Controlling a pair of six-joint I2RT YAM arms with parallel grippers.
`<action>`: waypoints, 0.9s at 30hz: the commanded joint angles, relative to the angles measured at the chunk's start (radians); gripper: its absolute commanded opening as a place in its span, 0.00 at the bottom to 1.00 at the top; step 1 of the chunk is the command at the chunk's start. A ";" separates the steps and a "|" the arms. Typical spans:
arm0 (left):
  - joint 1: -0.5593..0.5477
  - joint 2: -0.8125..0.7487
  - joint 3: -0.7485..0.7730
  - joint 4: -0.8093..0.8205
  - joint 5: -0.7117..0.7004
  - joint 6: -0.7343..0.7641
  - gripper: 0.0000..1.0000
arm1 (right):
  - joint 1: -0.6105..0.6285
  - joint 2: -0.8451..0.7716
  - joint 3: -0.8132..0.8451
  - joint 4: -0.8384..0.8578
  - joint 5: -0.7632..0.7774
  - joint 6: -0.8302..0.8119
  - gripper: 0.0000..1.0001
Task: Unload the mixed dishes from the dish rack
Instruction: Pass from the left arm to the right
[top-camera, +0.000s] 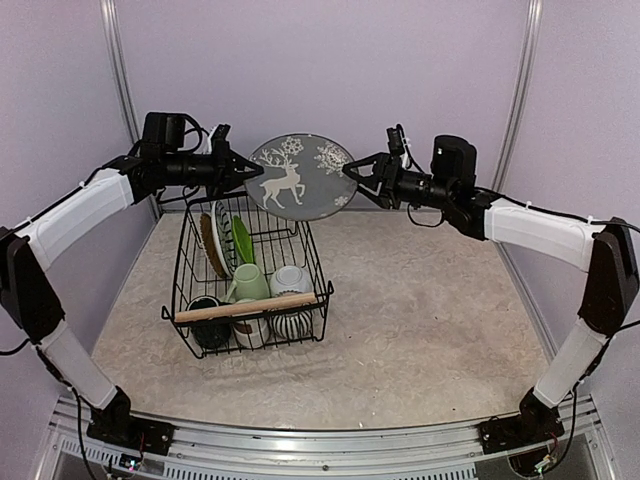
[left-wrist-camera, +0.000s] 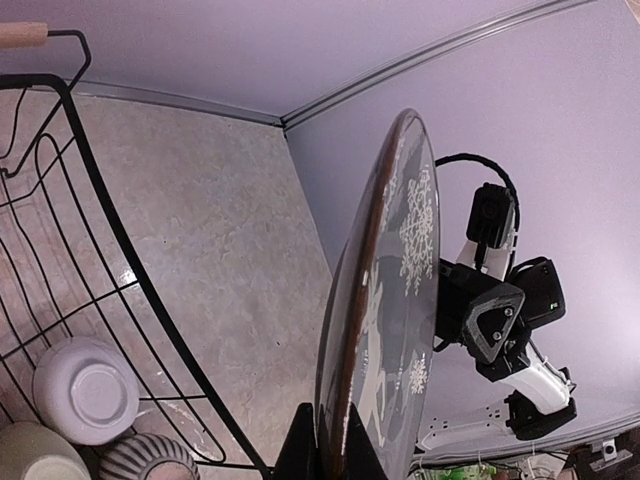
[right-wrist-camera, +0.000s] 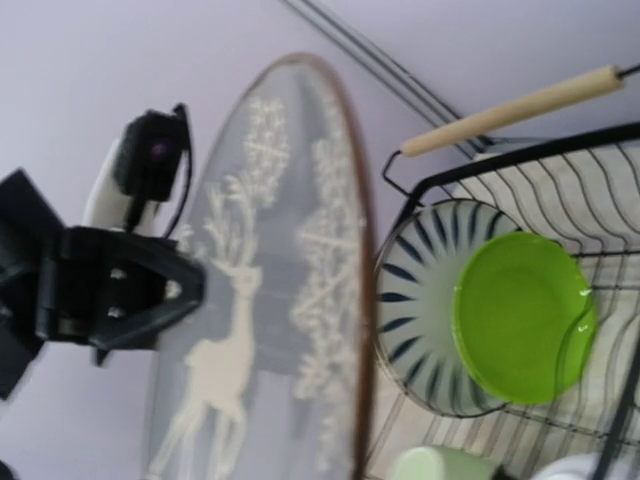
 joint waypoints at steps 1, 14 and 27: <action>-0.015 0.006 0.011 0.146 0.060 0.003 0.00 | 0.021 0.025 -0.047 0.130 -0.042 0.097 0.63; -0.057 0.029 0.040 0.073 0.048 0.073 0.00 | 0.029 0.032 -0.081 0.168 -0.020 0.138 0.12; -0.017 -0.022 0.003 0.008 0.001 0.148 0.71 | -0.051 -0.086 -0.192 0.207 0.012 0.139 0.00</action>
